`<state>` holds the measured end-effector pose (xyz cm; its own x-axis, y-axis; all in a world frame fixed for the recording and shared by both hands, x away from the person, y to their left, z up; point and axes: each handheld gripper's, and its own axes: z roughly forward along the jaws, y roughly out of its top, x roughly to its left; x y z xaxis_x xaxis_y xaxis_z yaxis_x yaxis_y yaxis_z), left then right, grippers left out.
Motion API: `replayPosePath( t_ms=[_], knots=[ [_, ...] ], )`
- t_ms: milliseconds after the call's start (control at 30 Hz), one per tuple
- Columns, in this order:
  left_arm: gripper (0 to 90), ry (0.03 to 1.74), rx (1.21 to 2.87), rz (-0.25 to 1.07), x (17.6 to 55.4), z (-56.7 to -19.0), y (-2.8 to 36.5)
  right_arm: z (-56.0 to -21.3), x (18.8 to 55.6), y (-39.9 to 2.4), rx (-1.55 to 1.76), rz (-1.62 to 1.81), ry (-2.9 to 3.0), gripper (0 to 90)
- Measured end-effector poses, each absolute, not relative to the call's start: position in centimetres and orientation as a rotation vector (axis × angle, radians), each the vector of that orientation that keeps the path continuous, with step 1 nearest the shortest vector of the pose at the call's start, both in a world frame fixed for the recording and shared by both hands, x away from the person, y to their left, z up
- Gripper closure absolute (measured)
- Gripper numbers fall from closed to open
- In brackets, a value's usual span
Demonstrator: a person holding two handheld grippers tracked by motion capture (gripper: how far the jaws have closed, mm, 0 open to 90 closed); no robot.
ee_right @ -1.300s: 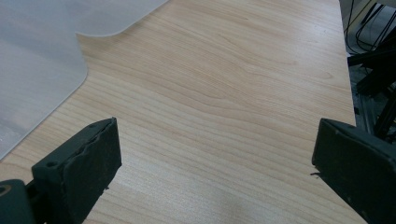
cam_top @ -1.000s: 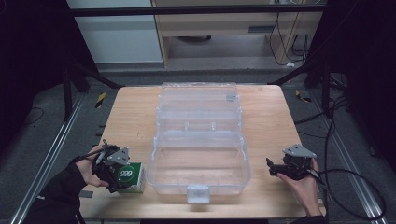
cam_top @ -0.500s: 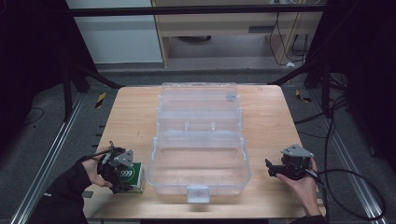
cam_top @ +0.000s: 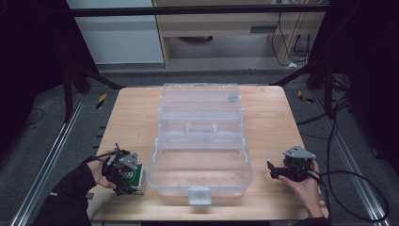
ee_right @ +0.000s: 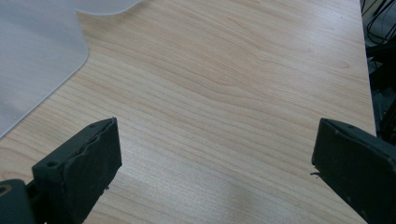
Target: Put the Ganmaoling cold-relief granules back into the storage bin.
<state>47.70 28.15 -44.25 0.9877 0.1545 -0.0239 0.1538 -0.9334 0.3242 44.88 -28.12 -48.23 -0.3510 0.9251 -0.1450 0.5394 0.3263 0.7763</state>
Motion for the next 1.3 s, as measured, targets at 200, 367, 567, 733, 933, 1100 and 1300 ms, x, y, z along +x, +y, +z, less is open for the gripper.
replayPosePath(
  t_ms=[200,367,567,733,933,1100,1300],
  knots=[
    [11.5,0.23,2.8,0.009,47.7,-44.1,28.3,-48.3,44.9,-28.1,1.285,0.856,2.012,2.4],
    [12.7,0.235,2.804,0.024,47.5,-43.9,28.4,-48.3,44.9,-28.1,1.287,0.857,2.015,2.6],
    [13.0,0.257,2.773,0.027,47.1,-42.9,28.8,-48.4,44.9,-28.1,1.29,0.861,2.028,2.7],
    [13.0,0.28,2.746,0.064,47.0,-41.1,29.1,-48.4,44.9,-28.0,1.293,0.865,2.028,2.8],
    [13.1,0.295,2.717,0.111,46.8,-39.0,29.5,-48.5,44.9,-28.1,1.298,0.869,2.033,2.8],
    [13.2,0.296,2.69,0.123,46.6,-37.5,29.5,-48.5,44.9,-28.1,1.298,0.867,2.034,2.8],
    [13.2,0.291,2.687,0.136,46.4,-35.5,29.0,-48.6,44.9,-28.1,1.298,0.868,2.032,2.8]
  ],
)
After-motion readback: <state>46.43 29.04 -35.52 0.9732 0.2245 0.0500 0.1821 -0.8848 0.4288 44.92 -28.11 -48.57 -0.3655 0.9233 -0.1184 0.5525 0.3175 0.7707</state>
